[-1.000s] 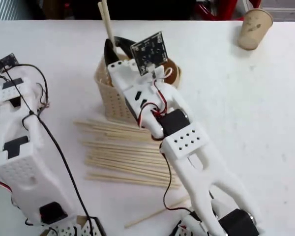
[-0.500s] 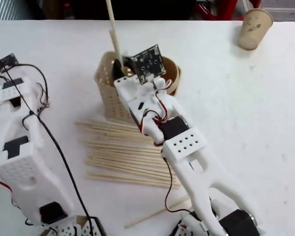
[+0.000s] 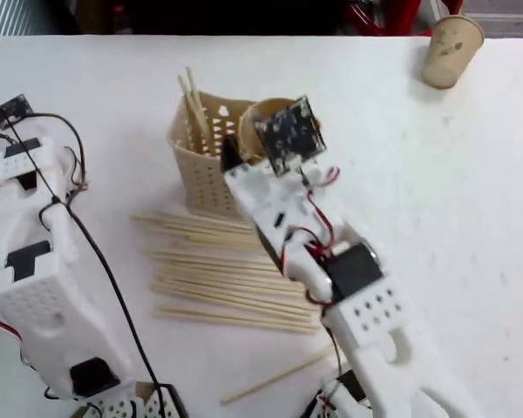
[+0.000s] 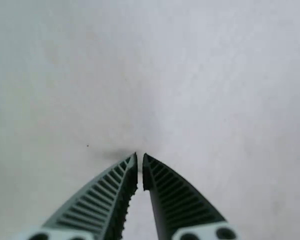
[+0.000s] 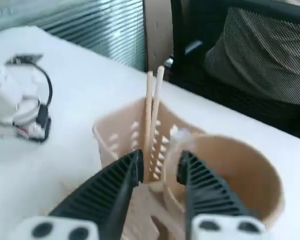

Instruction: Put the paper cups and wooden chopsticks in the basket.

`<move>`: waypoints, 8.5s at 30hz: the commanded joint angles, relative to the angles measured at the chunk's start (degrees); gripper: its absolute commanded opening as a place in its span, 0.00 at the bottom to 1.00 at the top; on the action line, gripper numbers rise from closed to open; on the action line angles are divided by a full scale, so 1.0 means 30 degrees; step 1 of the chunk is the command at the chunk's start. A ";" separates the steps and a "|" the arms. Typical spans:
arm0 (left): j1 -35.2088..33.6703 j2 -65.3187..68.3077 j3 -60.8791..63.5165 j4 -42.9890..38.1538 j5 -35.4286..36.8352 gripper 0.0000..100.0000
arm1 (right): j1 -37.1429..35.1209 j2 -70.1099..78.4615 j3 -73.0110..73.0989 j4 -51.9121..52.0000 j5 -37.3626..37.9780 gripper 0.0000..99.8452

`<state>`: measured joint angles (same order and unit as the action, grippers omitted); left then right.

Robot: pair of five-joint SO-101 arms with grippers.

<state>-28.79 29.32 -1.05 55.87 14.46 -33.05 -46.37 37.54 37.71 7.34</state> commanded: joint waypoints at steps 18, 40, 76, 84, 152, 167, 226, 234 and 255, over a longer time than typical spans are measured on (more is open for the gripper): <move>0.2505 -1.7597 0.3165 1.5209 -2.2535 0.05 | 1.1062 -0.4645 1.0256 0.8571 0.8381 0.02; 1.1267 -2.0703 1.9165 0.2198 -2.6198 0.17 | 1.1092 -0.4527 1.4564 0.5026 0.8205 0.02; 0.8982 -2.0674 1.4945 0.8147 -2.9802 0.02 | 1.2733 -0.4469 1.4681 0.3443 0.7150 0.02; 0.5495 -1.9179 1.4476 0.8264 -3.2176 0.03 | 1.2733 -0.4469 1.4681 0.3443 0.7150 0.02; 1.2996 -1.4872 1.6381 0.0440 -2.6344 0.03 | 1.2733 -0.4498 1.4681 0.3443 0.7267 0.02; 1.2967 -1.8330 1.0930 0.6711 -2.5524 0.02 | 1.2733 -0.4498 1.4681 0.3443 0.7267 0.02; 1.3465 -1.4081 -0.2842 -0.3487 -0.5099 0.02 | 1.2733 -0.4586 1.4681 0.3443 0.7267 0.02; 1.3114 -1.3143 -0.1114 -0.3077 -0.3956 0.03 | 1.2733 -0.4586 1.4681 0.3443 0.7267 0.02; 0.7106 -1.3172 -0.7355 0.4718 -0.1963 0.18 | 1.2733 -0.4586 1.4681 0.3443 0.7326 0.02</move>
<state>-2.95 -9.80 -17.05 67.30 7.52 4.75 -59.56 81.76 49.05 29.41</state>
